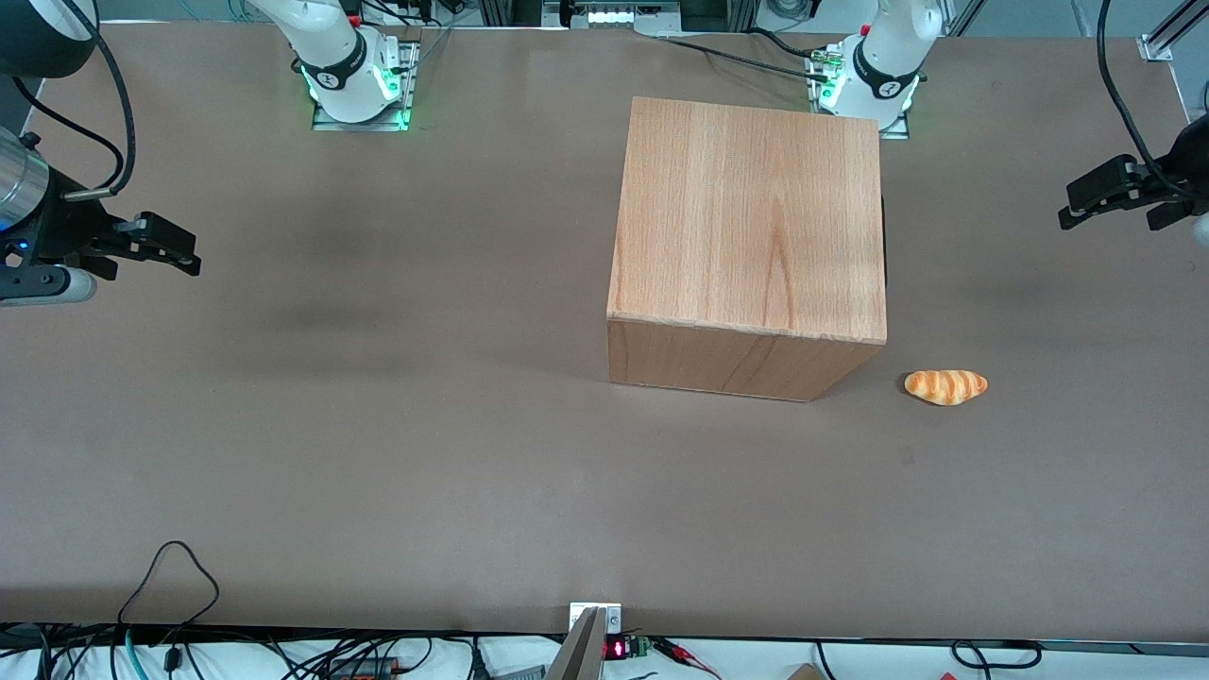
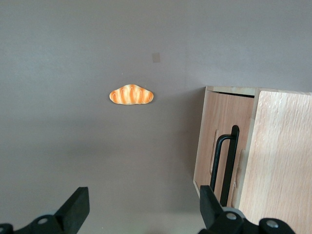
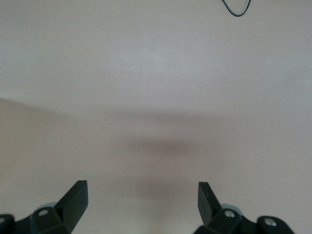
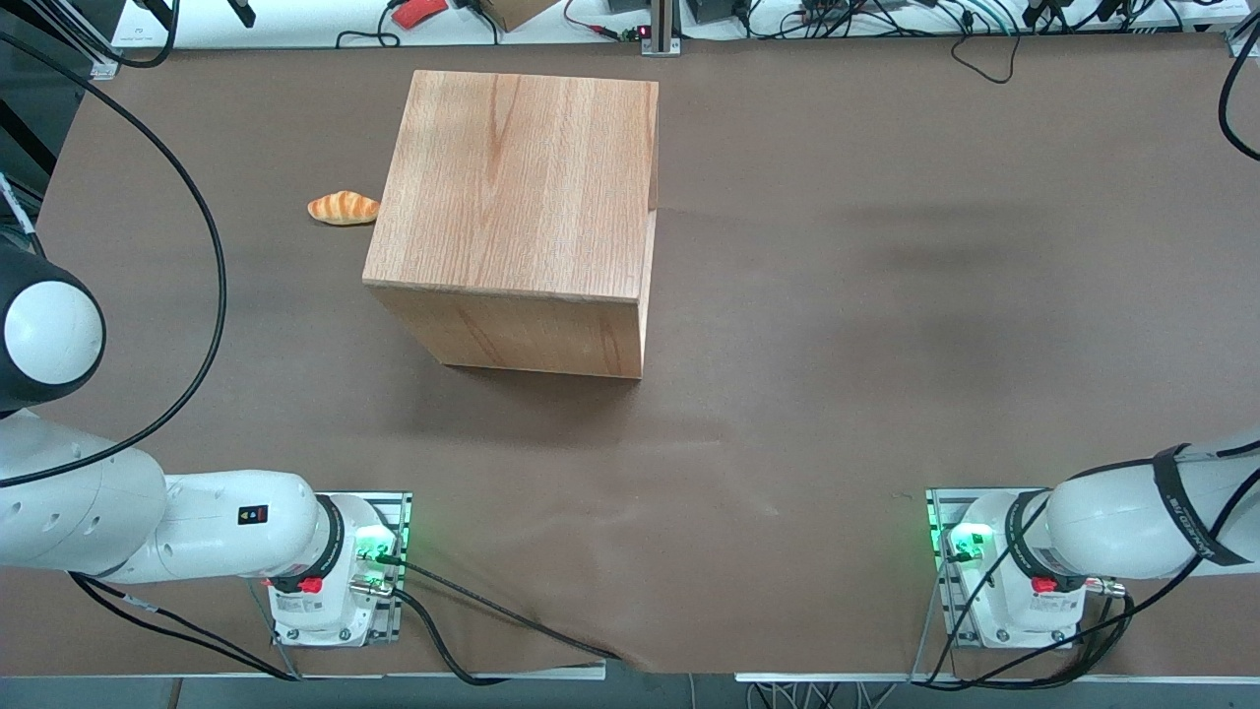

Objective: Open top drawer with left arm

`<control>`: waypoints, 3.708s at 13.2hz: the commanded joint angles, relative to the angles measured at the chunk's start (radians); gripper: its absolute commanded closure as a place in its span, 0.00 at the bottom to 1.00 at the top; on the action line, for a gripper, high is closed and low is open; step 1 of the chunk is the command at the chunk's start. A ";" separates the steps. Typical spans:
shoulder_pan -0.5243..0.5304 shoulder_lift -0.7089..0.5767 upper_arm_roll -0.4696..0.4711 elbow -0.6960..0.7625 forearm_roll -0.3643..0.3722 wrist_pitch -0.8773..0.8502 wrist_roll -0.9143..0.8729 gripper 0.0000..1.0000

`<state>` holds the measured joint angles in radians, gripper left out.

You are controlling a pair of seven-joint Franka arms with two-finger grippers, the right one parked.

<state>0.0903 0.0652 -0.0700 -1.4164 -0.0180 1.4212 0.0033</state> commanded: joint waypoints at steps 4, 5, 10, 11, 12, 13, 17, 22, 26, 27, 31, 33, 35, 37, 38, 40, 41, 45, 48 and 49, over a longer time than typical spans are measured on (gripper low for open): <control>0.003 0.002 -0.010 -0.018 -0.008 0.010 0.003 0.00; 0.000 0.004 -0.013 -0.018 -0.014 0.007 -0.009 0.00; 0.005 0.033 -0.013 -0.021 -0.091 -0.059 -0.002 0.00; 0.006 0.044 -0.013 -0.019 -0.092 -0.058 -0.005 0.00; 0.009 0.062 -0.013 -0.021 -0.102 -0.058 -0.005 0.00; 0.003 0.108 -0.011 -0.019 -0.108 -0.059 -0.003 0.00; -0.010 0.171 -0.014 -0.021 -0.112 -0.074 0.006 0.00; -0.027 0.206 -0.017 -0.019 -0.112 -0.076 0.001 0.00; -0.029 0.268 -0.017 -0.019 -0.112 -0.099 0.004 0.00; -0.027 0.269 -0.017 -0.021 -0.112 -0.102 0.006 0.00; -0.014 0.271 -0.017 -0.058 -0.129 -0.101 0.090 0.00; -0.015 0.259 -0.020 -0.084 -0.129 -0.099 0.103 0.00; -0.017 0.242 -0.022 -0.127 -0.131 -0.096 0.103 0.00; -0.018 0.239 -0.022 -0.156 -0.145 -0.094 0.103 0.00; -0.018 0.239 -0.022 -0.171 -0.154 -0.091 0.103 0.00; -0.023 0.237 -0.024 -0.188 -0.168 -0.088 0.103 0.00; -0.023 0.236 -0.034 -0.197 -0.175 -0.075 0.103 0.00; -0.015 0.200 -0.065 -0.278 -0.178 -0.016 0.103 0.00; -0.017 0.194 -0.071 -0.306 -0.178 -0.001 0.103 0.00; -0.015 0.194 -0.071 -0.314 -0.178 0.005 0.103 0.00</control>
<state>0.0681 0.3002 -0.1394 -1.6767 -0.1754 1.3987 0.0865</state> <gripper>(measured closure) 0.000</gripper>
